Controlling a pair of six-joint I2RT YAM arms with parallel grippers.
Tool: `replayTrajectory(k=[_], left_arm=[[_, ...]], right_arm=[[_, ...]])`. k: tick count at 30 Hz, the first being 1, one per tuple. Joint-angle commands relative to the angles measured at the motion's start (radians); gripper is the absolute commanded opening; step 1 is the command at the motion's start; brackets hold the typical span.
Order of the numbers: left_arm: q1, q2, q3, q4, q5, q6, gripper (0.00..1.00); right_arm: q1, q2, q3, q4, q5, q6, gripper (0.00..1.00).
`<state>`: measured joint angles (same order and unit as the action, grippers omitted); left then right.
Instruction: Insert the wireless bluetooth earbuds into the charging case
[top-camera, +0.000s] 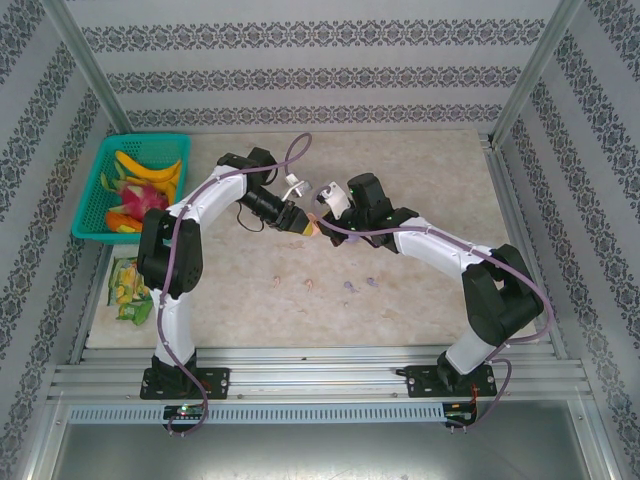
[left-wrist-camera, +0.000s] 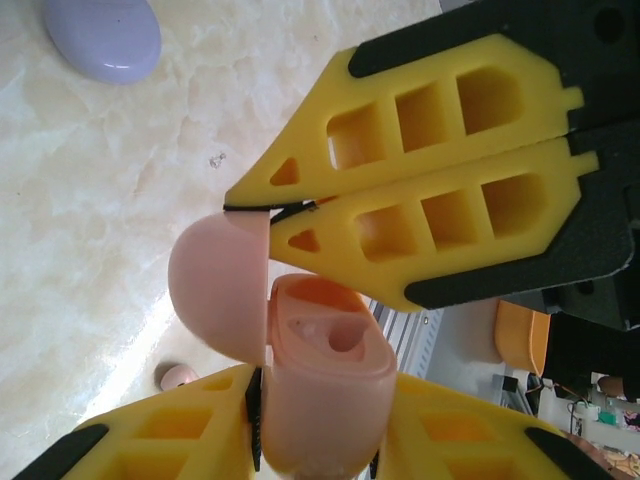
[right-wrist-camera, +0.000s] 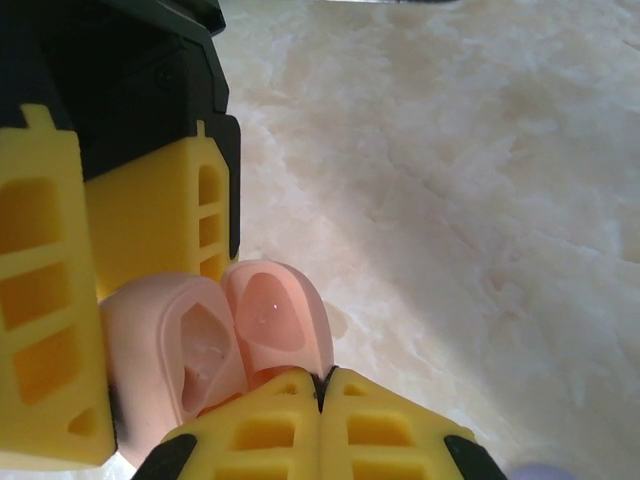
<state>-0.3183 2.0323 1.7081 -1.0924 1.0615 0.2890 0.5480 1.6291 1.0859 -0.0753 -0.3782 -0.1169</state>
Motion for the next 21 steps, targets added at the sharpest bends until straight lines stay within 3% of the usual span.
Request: replayTrajectory(k=[1,21], left_arm=[[-0.008,0.005,0.019,-0.066,0.033,0.039,0.35],[-0.023,0.02,0.025,-0.057,0.037,0.03,0.34]], right_arm=[[0.004,-0.026,0.0,-0.022,0.053,-0.036,0.0],[0.033,-0.014,0.019,-0.03,0.05,-0.036,0.0]])
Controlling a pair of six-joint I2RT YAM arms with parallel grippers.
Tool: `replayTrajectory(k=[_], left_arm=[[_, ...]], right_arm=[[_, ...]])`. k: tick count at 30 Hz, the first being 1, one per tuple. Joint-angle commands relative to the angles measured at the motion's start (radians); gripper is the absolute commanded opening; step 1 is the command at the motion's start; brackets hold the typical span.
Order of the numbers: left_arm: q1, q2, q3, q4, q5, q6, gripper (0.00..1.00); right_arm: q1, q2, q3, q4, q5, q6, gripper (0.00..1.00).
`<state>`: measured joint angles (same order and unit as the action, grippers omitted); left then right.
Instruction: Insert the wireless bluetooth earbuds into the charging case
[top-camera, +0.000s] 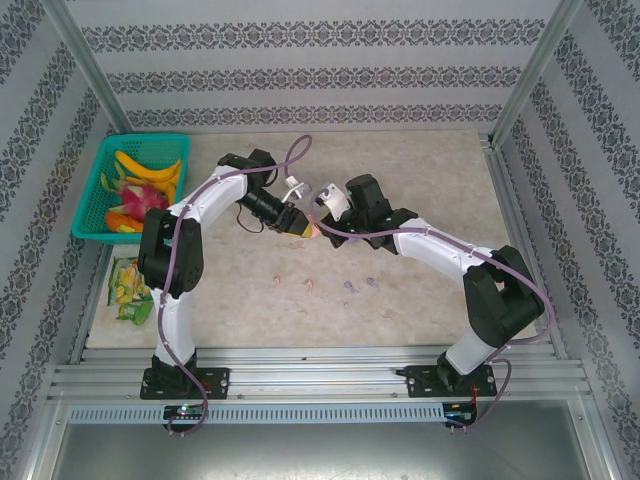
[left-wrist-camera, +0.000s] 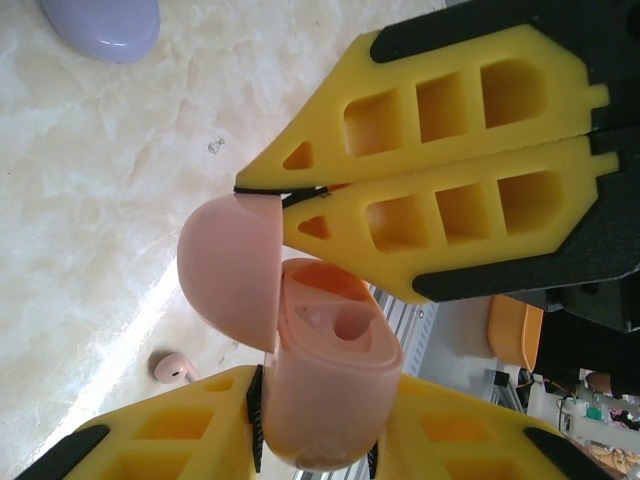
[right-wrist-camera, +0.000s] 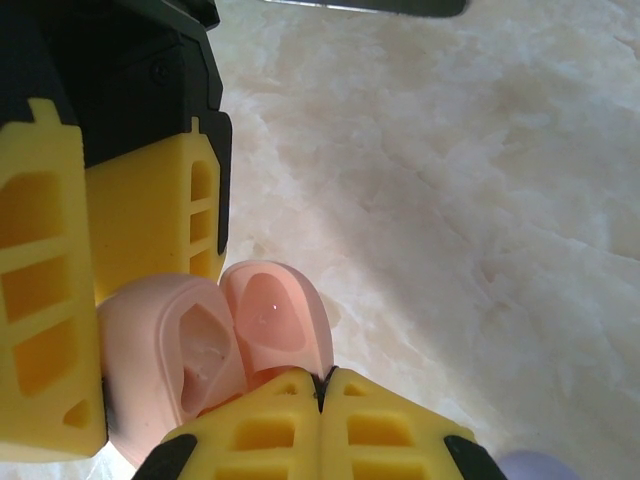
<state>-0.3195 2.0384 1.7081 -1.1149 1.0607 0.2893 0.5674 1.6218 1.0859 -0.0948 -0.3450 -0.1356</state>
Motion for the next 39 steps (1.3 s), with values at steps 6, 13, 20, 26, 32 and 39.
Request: replayTrajectory(k=[6,13,20,26,32,39], left_arm=[[-0.026,0.023,0.035,-0.031,0.04,0.027,0.34],[-0.026,0.026,0.036,-0.02,0.041,0.024,0.36],[-0.027,0.025,0.035,-0.021,0.042,0.027,0.33],[-0.026,0.025,0.031,-0.021,0.042,0.03,0.27],[-0.026,0.017,0.024,0.002,0.04,0.018,0.19],[-0.026,0.007,0.012,0.04,0.026,0.004,0.0]], right_arm=[[0.017,0.004,0.026,-0.008,0.003,-0.009,0.0],[0.022,0.017,0.032,-0.014,0.001,-0.009,0.0],[0.021,0.025,0.035,-0.015,0.012,-0.012,0.0],[0.017,0.029,0.032,-0.014,0.012,-0.009,0.0],[0.015,0.02,0.031,-0.012,0.006,0.006,0.0],[-0.026,-0.043,0.018,-0.01,-0.012,0.078,0.38]])
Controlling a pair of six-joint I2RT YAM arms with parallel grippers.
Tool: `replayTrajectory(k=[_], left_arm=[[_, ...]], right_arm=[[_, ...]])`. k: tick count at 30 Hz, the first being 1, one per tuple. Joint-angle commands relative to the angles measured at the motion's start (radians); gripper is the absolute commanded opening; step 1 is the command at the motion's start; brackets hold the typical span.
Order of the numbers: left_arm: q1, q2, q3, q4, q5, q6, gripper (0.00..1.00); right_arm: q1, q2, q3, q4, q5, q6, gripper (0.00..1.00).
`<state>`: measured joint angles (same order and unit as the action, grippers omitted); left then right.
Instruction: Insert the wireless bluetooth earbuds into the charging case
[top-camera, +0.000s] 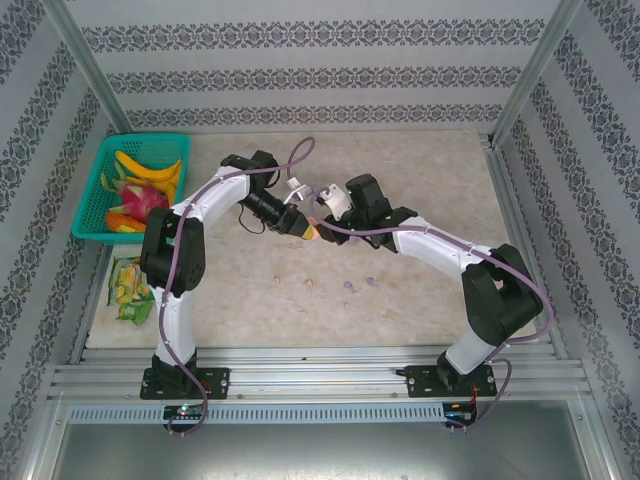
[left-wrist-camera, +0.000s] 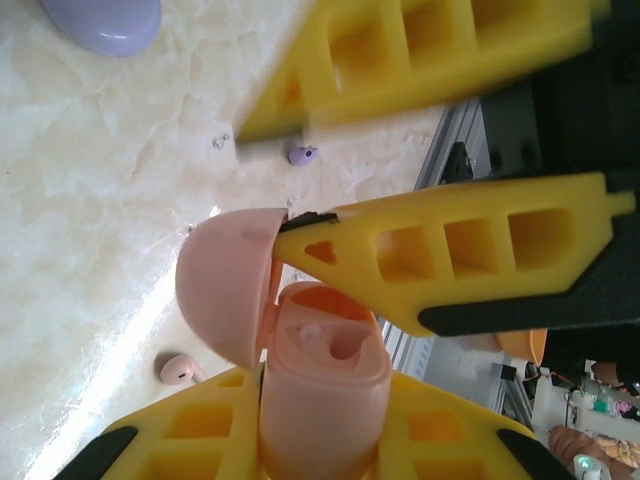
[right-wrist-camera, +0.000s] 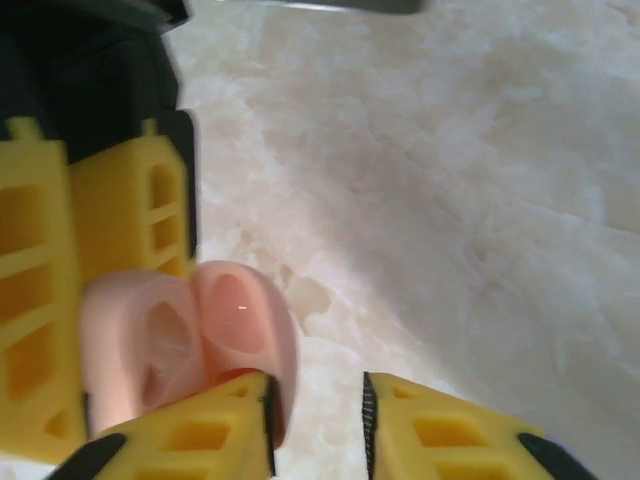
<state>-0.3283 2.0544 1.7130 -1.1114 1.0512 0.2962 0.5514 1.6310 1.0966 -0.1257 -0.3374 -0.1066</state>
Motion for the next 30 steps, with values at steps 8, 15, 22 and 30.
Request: replayTrajectory(k=[8,15,22,30], left_arm=[[-0.006,-0.073,-0.063,0.169,0.01,-0.057,0.0],[0.006,-0.193,-0.225,0.378,-0.056,-0.145,0.0],[0.009,-0.365,-0.433,0.656,-0.217,-0.266,0.0],[0.012,-0.53,-0.623,0.926,-0.436,-0.364,0.0]], right_arm=[[-0.091,-0.199,-0.053,0.015,-0.087,0.181,0.55],[-0.116,-0.292,-0.093,-0.06,-0.03,0.32,0.62],[-0.102,-0.338,-0.112,-0.17,0.029,0.489,0.62],[0.044,-0.301,-0.096,-0.288,0.179,0.697,0.62]])
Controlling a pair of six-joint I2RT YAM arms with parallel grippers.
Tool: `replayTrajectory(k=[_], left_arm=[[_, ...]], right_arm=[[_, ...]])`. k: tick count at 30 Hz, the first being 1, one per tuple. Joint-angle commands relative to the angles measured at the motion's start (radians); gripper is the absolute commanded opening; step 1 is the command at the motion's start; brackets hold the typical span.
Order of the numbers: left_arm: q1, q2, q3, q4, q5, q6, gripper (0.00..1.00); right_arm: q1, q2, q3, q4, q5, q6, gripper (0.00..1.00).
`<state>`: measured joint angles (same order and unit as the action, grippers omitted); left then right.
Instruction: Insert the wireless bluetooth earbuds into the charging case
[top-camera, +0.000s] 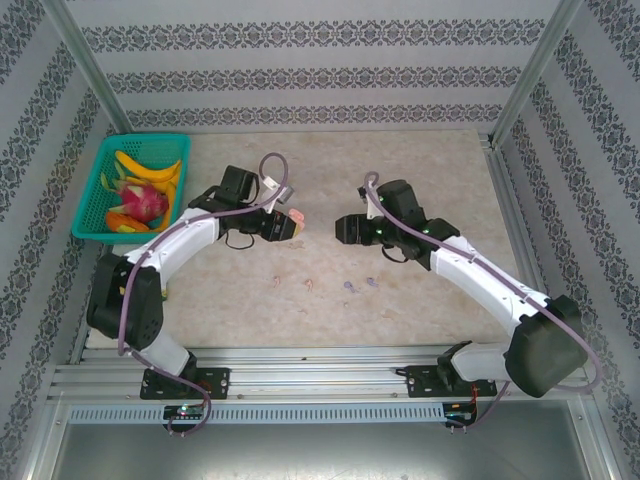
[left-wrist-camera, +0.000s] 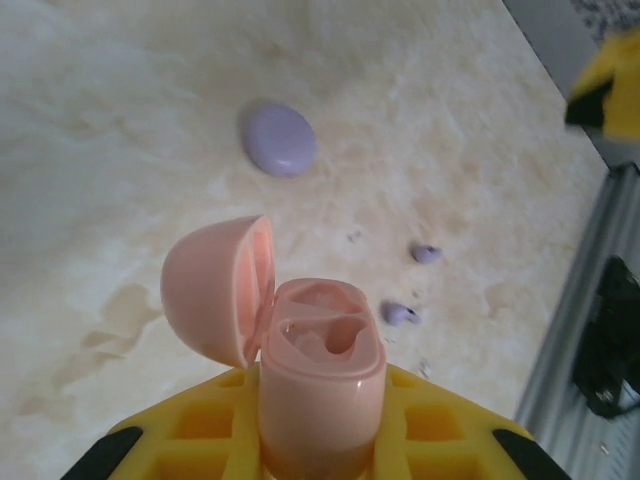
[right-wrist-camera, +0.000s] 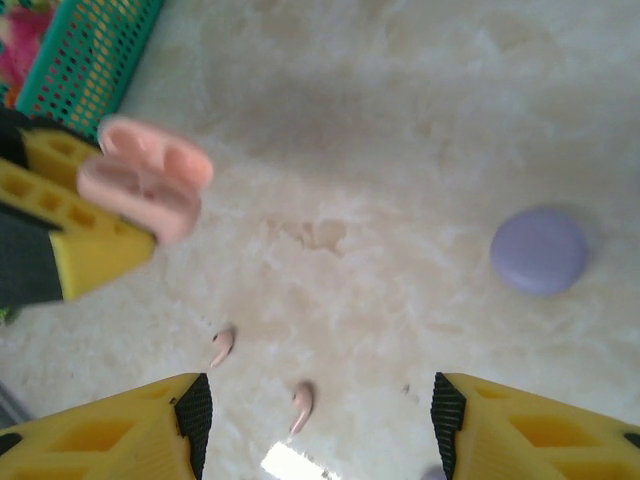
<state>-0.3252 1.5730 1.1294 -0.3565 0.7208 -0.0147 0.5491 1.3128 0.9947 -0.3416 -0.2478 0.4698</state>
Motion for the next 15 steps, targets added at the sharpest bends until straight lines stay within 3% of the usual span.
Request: replayTrajectory(k=[1,10,15], left_arm=[[0.009,-0.065,-0.061,0.204,-0.123,-0.054,0.0],[0.008,-0.329,-0.45,0.669,-0.498,-0.024,0.0],[0.011,-0.439,-0.598,0.841,-0.514,-0.028,0.0]], right_arm=[[0.065,0.026,0.007,-0.079,0.107,0.147,0.62],[0.192,0.117,0.036,-0.064,0.213,0.33,0.62],[0.235,0.202,0.096,-0.072,0.219,0.356,0.62]])
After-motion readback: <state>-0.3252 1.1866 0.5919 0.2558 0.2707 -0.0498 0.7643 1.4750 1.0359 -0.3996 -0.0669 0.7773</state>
